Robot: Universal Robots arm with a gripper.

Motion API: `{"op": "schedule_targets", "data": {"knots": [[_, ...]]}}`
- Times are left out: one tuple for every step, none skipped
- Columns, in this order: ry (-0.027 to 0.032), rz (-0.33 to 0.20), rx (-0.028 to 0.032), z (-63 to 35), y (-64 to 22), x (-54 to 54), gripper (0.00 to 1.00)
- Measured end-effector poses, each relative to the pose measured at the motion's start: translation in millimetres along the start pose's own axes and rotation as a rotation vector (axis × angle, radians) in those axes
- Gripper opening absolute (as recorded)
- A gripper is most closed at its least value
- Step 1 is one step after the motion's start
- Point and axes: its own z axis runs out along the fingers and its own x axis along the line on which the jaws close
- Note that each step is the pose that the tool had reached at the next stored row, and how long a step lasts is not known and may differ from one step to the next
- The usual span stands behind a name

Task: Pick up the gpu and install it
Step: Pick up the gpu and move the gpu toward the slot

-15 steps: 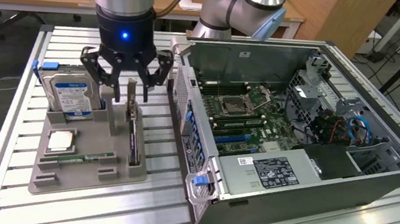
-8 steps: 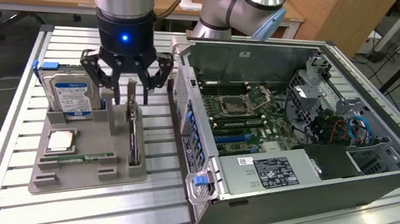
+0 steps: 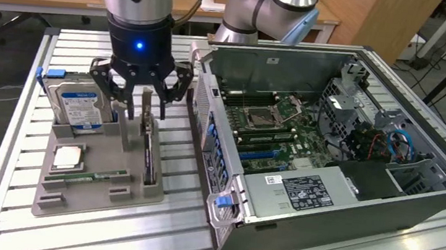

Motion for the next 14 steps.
{"op": "schedule_targets", "data": {"knots": [[0.0000, 0.000, 0.0009, 0.3, -0.4, 0.0, 0.55], [-0.0001, 0.000, 0.0019, 0.6, -0.9, -0.1, 0.55], [-0.0001, 0.000, 0.0030, 0.9, -1.4, 0.0, 0.55], [-0.0001, 0.000, 0.0039, 1.2, -1.8, -0.1, 0.55], [-0.0002, 0.000, 0.0046, 1.6, -2.3, -0.1, 0.55], [-0.0002, 0.000, 0.0055, 1.8, -2.7, -0.1, 0.55], [-0.0003, 0.000, 0.0064, 2.2, -3.2, -0.1, 0.55], [-0.0004, 0.000, 0.0072, 2.5, -3.6, -0.2, 0.55], [-0.0004, 0.000, 0.0080, 2.8, -4.1, -0.2, 0.55], [-0.0005, 0.000, 0.0089, 3.2, -4.6, -0.2, 0.55], [-0.0005, 0.000, 0.0098, 3.5, -5.0, -0.2, 0.55], [-0.0007, 0.000, 0.0106, 3.9, -5.5, -0.3, 0.55], [-0.0007, 0.000, 0.0114, 4.2, -5.9, -0.3, 0.55], [-0.0008, 0.000, 0.0123, 4.5, -6.3, -0.3, 0.55]]}}
